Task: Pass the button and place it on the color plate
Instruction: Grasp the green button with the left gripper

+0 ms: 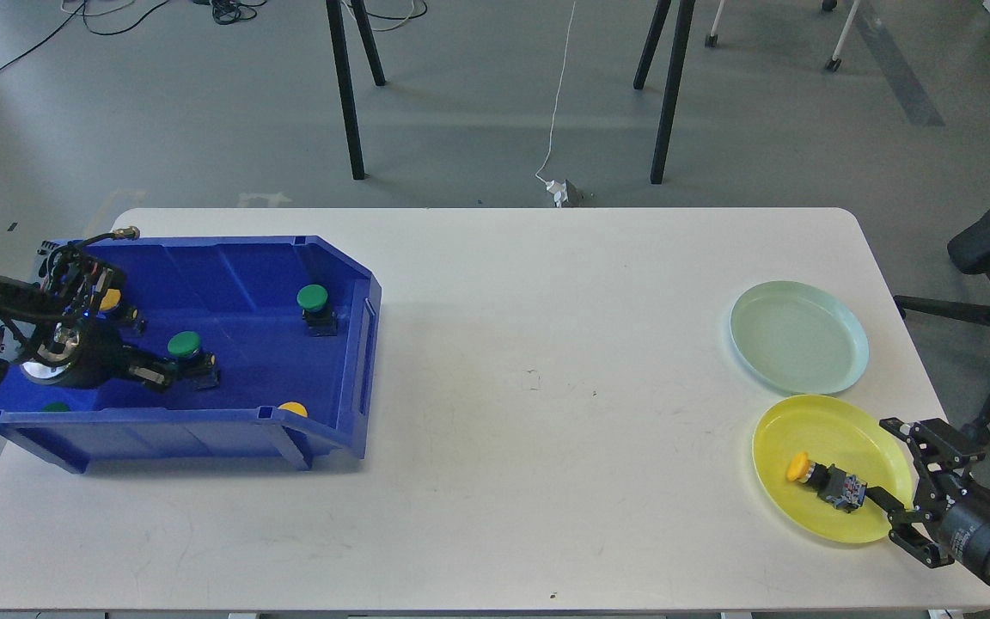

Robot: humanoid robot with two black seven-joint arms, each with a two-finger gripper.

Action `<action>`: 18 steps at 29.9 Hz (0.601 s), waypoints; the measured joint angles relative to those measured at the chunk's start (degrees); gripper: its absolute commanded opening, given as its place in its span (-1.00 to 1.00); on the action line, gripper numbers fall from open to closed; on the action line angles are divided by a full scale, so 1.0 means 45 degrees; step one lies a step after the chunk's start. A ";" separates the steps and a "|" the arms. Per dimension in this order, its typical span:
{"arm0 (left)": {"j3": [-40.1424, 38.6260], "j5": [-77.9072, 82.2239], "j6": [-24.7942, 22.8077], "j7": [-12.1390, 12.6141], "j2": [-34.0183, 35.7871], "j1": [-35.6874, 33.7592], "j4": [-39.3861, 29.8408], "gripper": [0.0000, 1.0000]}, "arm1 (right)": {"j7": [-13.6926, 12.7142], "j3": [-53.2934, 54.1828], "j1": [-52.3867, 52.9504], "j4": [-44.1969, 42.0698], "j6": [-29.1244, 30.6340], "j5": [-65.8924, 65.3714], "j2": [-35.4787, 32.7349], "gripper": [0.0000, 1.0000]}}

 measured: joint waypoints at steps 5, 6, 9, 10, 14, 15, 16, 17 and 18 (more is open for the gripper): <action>0.0059 -0.0014 0.0000 0.0002 -0.0020 0.0011 0.0015 0.23 | 0.0000 0.0000 -0.0057 0.0000 0.0000 0.0000 0.0000 0.99; 0.0059 -0.0019 0.0000 0.0002 -0.0048 0.0022 0.0015 0.43 | 0.0000 0.0000 -0.0085 0.0000 0.0000 0.0000 0.0000 1.00; -0.0011 -0.0060 0.0000 0.0001 -0.0109 0.0038 0.0018 0.62 | 0.0000 0.0000 -0.0152 0.0000 0.0000 0.0000 0.0000 1.00; -0.0039 -0.0080 0.0000 -0.0001 -0.0116 0.0038 0.0019 0.66 | 0.0000 0.0000 -0.0156 0.0000 0.0000 0.0002 0.0000 1.00; -0.0109 -0.0386 0.0000 0.0002 -0.0138 0.0036 0.0033 0.77 | 0.0000 0.0000 -0.0210 0.0000 0.0007 0.0161 0.0000 1.00; -0.0119 -0.0488 0.0000 0.0002 -0.0148 0.0030 0.0032 0.79 | 0.0000 0.0000 -0.0220 0.0000 0.0017 0.0195 0.0000 1.00; -0.0124 -0.0598 0.0000 0.0002 -0.0166 0.0015 0.0031 0.79 | 0.0000 0.0000 -0.0229 0.0000 0.0033 0.0223 0.0000 1.00; -0.0127 -0.0671 0.0000 0.0002 -0.0203 -0.0004 0.0042 0.81 | 0.0000 0.0000 -0.0240 0.0000 0.0044 0.0237 0.0000 1.00; -0.0128 -0.0729 0.0000 0.0002 -0.0272 -0.0029 0.0086 0.81 | 0.0000 0.0000 -0.0250 0.0000 0.0049 0.0244 0.0000 1.00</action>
